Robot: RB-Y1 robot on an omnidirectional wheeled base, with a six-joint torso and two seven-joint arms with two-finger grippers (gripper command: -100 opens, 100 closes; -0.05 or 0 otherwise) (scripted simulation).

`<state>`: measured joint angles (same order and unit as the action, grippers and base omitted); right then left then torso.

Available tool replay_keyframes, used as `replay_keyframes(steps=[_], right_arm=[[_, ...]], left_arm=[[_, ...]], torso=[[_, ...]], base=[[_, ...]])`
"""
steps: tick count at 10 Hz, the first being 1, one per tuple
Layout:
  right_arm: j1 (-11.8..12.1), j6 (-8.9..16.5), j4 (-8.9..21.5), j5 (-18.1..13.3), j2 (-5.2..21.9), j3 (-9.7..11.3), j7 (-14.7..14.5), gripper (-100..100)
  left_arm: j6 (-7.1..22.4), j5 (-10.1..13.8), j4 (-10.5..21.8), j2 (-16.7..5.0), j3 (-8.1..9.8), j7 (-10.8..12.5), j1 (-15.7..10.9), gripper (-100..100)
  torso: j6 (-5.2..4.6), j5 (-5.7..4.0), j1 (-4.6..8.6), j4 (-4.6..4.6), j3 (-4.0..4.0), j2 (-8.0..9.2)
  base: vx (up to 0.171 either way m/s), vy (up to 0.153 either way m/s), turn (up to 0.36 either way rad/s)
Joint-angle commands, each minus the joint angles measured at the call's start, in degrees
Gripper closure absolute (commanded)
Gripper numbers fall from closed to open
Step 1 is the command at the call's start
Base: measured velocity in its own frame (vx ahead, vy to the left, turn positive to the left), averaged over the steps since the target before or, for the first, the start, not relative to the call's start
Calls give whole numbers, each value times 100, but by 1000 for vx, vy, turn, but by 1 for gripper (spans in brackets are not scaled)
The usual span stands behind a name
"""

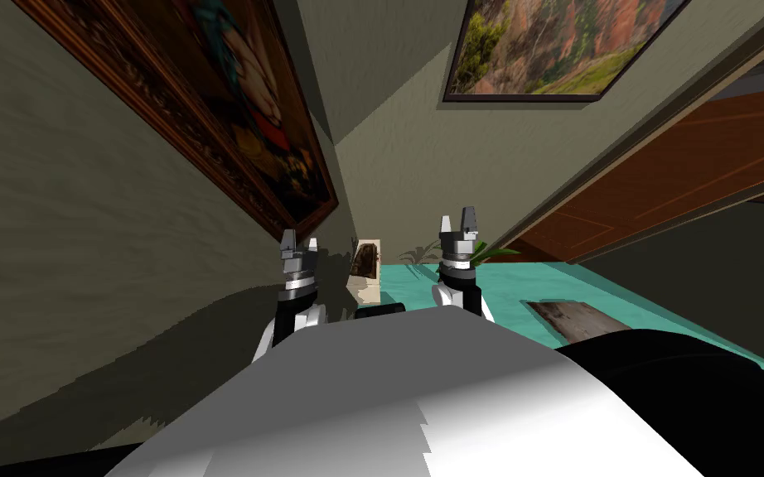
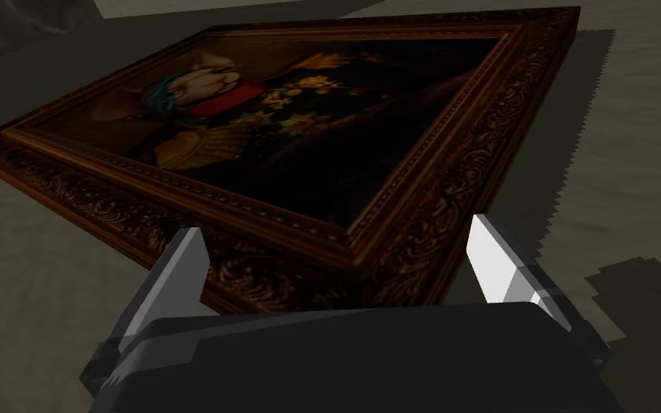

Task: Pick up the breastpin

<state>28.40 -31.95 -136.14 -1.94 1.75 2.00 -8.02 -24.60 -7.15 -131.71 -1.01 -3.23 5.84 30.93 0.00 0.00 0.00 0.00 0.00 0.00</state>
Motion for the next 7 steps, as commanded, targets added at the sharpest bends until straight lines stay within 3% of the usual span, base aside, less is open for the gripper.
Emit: replay_keyframes(steps=[1, 7], right_arm=[[0, 0, 0, 0, 0, 0, 0, 0], [0, 0, 0, 0, -1, 1, 0, 0]], left_arm=[[15, -45, 222, -223, -11, 65, 26, -100], [160, -140, 1116, -558, 10, 262, 44, -100]], torso=[[0, 0, 0, 0, 0, 0], [0, -11, 47, -1, -3, -4]], base=[[2, -63, -36], [11, -124, -4]])
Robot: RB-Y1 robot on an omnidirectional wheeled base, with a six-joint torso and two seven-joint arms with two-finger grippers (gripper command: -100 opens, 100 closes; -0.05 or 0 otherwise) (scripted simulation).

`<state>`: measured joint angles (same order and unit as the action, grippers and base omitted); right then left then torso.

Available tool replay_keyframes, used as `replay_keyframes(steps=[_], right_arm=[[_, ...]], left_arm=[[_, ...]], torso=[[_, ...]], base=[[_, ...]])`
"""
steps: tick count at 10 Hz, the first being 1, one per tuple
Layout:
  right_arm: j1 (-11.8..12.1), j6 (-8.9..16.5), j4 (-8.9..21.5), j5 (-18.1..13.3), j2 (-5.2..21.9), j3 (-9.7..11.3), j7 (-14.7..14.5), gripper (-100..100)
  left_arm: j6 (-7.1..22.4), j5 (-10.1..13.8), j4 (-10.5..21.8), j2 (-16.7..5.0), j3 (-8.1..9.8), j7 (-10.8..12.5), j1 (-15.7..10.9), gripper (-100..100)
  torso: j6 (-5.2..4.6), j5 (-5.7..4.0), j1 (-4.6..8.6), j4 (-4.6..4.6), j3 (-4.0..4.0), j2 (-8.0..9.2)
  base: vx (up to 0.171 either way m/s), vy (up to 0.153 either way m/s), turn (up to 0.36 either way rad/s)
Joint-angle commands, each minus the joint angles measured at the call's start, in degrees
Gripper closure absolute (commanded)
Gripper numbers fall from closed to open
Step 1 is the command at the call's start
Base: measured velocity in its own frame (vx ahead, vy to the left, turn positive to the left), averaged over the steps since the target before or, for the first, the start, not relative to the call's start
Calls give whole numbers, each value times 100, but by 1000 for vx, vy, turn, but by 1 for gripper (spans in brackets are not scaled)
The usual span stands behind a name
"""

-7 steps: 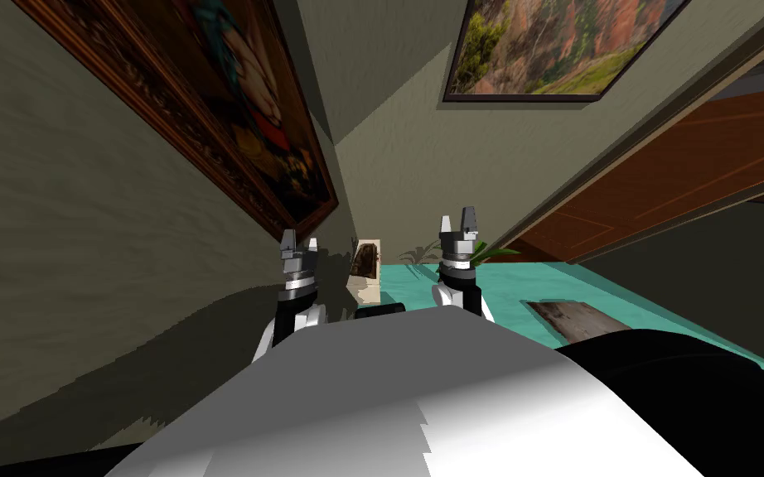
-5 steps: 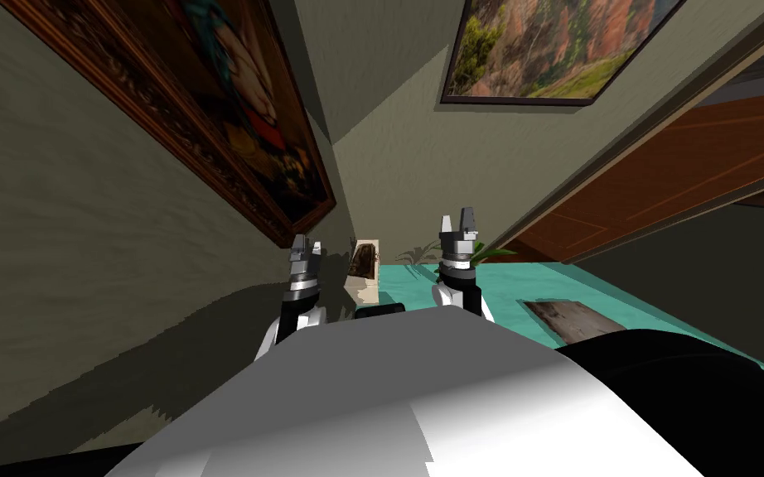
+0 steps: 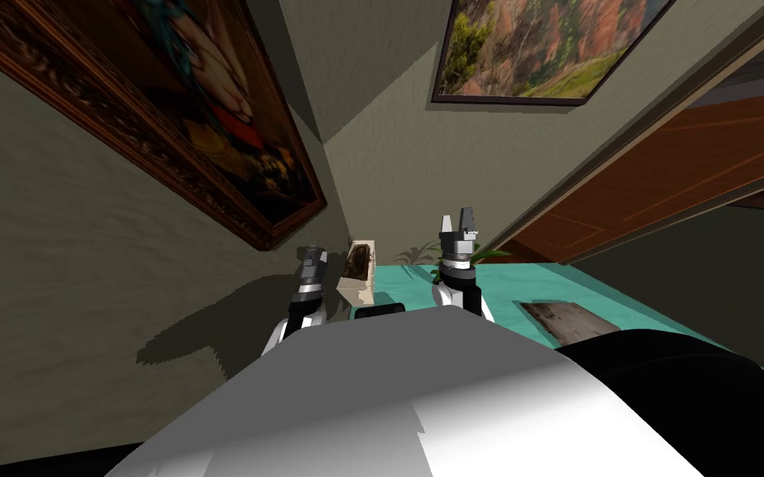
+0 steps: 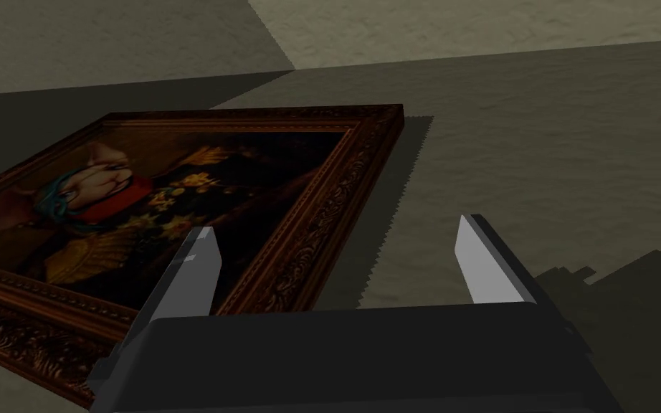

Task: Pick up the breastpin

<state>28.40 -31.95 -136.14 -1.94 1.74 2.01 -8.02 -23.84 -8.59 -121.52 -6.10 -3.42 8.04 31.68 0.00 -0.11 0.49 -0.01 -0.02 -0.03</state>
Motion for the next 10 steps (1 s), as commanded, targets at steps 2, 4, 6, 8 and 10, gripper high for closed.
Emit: replay_keyframes(steps=[2, 4, 6, 8, 10], right_arm=[[0, 0, 0, 0, 0, 0, 0, 0], [0, 0, 0, 0, 0, 0, 0, 0], [0, 0, 0, 0, 0, 0, 0, 0], [0, 0, 0, 0, 0, 0, 0, 0], [0, 0, 0, 0, 0, 0, 0, 0]], left_arm=[[185, -4, 478, -122, 58, 107, -58, -100], [246, -1, 735, -154, 76, 138, -81, -100], [314, 7, 968, -182, 96, 167, -112, -100], [470, 40, 1385, -229, 148, 218, -195, -100], [557, 64, 1688, -248, 179, 241, -248, -100]], torso=[[0, 0, 1, 0, 1, 1], [0, 0, -5, 0, 0, -1], [0, 0, -2, -1, -4, -8], [1, 1, -8, 0, -1, -1], [0, -2, 0, -2, -5, -9]], base=[[-1, -146, 11], [15, -102, 11], [23, -117, 16], [16, -137, 19], [27, -132, 17]])
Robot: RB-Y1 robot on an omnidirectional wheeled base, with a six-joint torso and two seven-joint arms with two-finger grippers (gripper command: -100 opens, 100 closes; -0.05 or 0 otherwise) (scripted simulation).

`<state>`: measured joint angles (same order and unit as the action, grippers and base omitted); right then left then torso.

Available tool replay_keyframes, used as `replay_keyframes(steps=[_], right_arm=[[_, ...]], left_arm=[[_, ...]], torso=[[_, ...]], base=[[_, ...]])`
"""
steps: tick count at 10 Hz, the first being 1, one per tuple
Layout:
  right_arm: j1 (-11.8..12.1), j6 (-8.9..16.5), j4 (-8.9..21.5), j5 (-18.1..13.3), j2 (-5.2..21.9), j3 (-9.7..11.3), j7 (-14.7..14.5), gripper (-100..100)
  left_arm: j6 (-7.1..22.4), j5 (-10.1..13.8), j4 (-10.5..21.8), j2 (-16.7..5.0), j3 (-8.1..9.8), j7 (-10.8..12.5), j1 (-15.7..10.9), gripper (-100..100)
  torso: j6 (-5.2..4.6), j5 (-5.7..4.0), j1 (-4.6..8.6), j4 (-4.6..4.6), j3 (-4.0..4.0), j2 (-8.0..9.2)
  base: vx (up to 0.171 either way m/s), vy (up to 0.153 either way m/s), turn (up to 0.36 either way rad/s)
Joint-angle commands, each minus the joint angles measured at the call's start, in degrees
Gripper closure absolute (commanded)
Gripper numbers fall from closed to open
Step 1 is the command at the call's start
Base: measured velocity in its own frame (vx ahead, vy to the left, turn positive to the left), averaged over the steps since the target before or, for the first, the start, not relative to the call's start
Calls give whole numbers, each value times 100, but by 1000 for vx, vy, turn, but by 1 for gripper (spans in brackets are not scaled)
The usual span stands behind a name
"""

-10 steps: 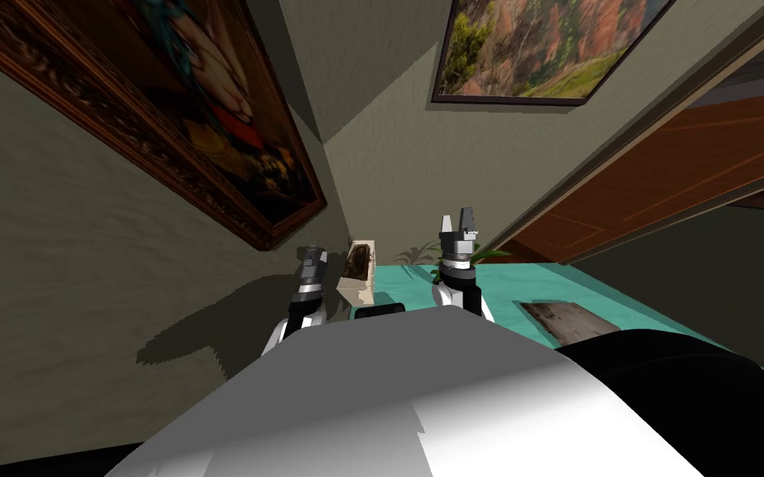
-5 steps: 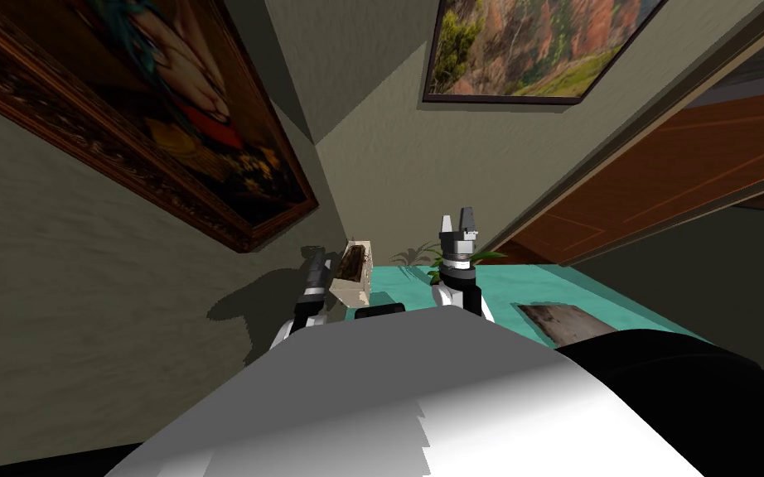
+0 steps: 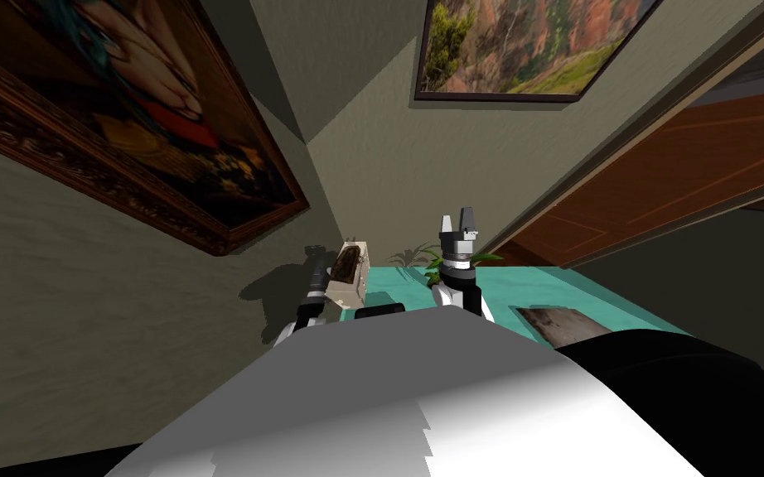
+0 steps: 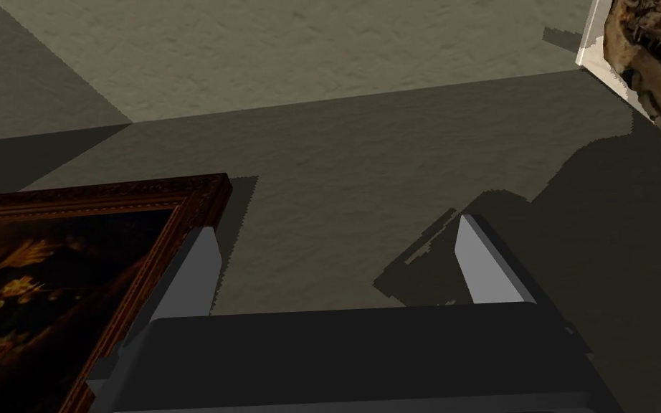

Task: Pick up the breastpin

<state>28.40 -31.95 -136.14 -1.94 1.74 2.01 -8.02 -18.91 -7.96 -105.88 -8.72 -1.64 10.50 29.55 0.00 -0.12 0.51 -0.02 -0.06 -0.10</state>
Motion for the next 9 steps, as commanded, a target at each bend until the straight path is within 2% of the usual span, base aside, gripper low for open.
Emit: replay_keyframes(steps=[1, 4, 5, 6, 7, 8, 9], right_arm=[[0, 0, 0, 0, 0, 0, 0, 0], [0, 0, 0, 0, 0, 0, 0, 0], [0, 0, 0, 0, 1, 0, 0, 0], [0, 0, 0, 0, 0, -1, 0, 0], [0, 0, 0, 0, 1, -1, 0, 0], [0, 0, 0, 0, 1, -1, 0, 0], [0, 0, 0, 0, 1, -1, 0, 0]], left_arm=[[156, 29, 286, -1, 34, 15, -94, -100], [253, 63, 662, -13, 72, 33, -160, -100], [354, 101, 875, -21, 113, 49, -232, -100], [354, 101, 921, -21, 113, 49, -232, -100], [459, 144, 1160, -24, 157, 63, -310, -100], [459, 144, 1178, -24, 157, 63, -310, -100], [566, 190, 1433, -22, 205, 75, -394, -100]], torso=[[0, 0, 0, 0, 0, 0], [-1, 2, -9, -1, -4, -7], [0, 3, -19, -1, -3, -5], [2, 3, -18, -1, -2, -3], [1, 4, -28, 0, 0, 1], [0, 5, -25, 1, 1, 2], [1, 5, -28, 1, 1, 2]], base=[[32, -173, 38], [35, -103, 19], [30, -92, 66], [17, -66, 69], [14, -76, 39], [16, -70, 49], [27, -87, 71]])
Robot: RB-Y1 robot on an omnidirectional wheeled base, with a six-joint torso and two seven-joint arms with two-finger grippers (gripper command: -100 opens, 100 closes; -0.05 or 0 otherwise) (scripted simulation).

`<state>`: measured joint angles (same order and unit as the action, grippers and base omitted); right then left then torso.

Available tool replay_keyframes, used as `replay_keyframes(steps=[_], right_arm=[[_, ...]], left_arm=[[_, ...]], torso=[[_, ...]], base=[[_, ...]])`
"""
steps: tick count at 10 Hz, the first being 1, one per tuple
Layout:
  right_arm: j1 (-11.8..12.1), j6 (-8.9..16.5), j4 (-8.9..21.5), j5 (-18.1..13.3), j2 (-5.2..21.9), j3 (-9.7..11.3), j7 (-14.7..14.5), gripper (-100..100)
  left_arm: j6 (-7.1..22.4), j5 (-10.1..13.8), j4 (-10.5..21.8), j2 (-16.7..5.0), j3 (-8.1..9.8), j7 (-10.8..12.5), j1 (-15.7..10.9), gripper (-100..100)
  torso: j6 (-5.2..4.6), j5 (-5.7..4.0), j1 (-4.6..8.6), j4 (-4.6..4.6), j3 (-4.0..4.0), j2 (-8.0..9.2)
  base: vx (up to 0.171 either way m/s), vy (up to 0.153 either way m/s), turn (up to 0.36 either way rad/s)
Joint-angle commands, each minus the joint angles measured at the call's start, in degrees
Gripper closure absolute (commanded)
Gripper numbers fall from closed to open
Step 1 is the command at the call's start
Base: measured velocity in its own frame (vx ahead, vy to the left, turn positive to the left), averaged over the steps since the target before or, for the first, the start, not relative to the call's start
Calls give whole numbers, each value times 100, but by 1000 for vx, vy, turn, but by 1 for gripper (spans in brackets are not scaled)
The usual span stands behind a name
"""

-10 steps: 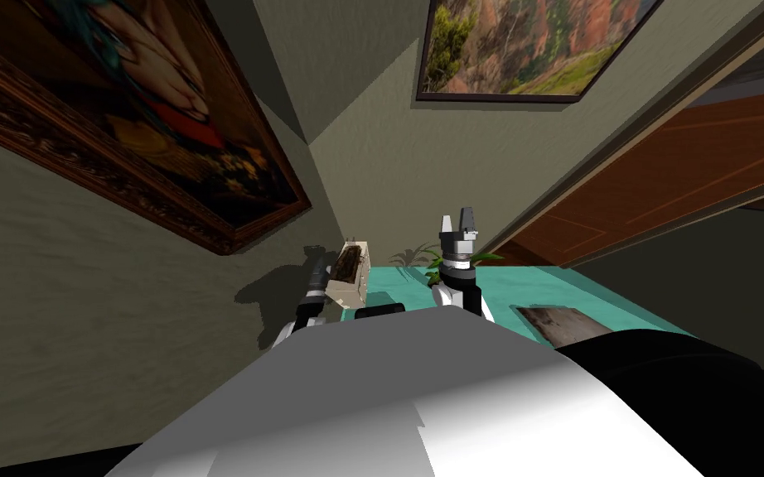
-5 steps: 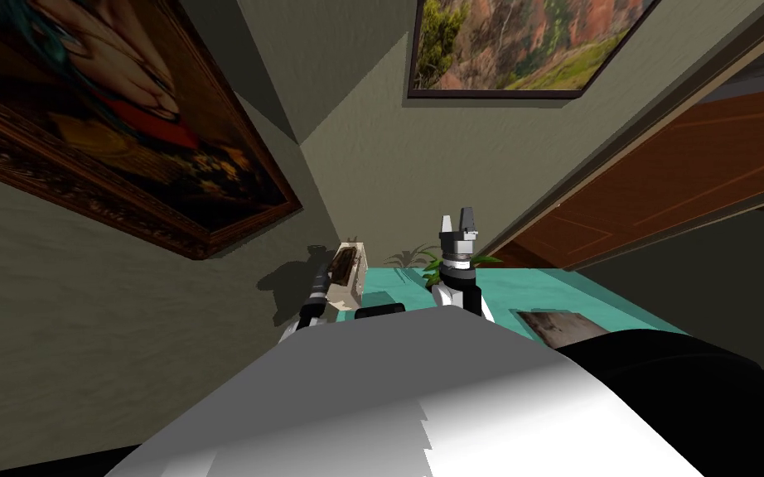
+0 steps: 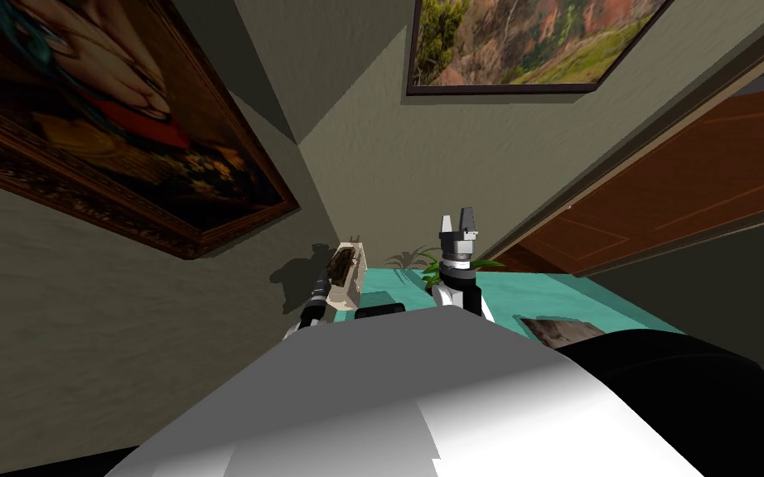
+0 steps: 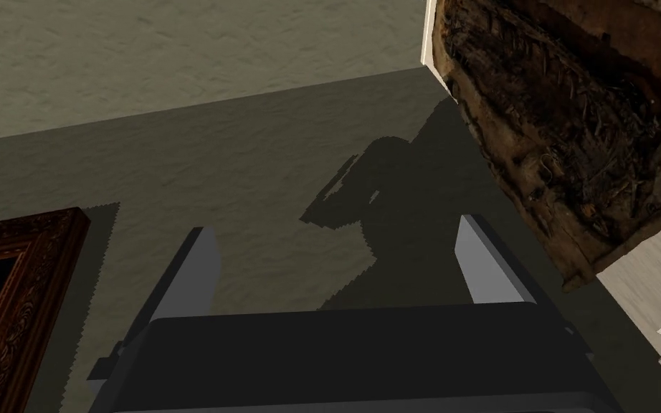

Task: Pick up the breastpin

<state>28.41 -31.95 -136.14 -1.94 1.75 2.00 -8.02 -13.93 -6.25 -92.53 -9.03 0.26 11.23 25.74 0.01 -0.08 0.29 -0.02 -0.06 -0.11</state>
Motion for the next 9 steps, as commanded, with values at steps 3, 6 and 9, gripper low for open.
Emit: replay_keyframes(steps=[3, 6, 9], right_arm=[[0, 0, 0, 0, -1, 1, 0, 0], [0, 0, 0, 0, 0, 0, 0, 0], [1, 0, 0, 0, 0, 0, 0, 0]], left_arm=[[289, 122, 527, 26, 116, 19, -195, -100], [402, 178, 836, 43, 168, 25, -291, -100], [630, 298, 1297, 92, 275, 29, -495, -100]], torso=[[-3, -9, 38, -5, -14, -25], [-1, -1, 3, -4, -11, -18], [-1, -4, 17, -5, -15, -26]], base=[[94, -174, -20], [61, -85, 28], [82, -113, 40]])
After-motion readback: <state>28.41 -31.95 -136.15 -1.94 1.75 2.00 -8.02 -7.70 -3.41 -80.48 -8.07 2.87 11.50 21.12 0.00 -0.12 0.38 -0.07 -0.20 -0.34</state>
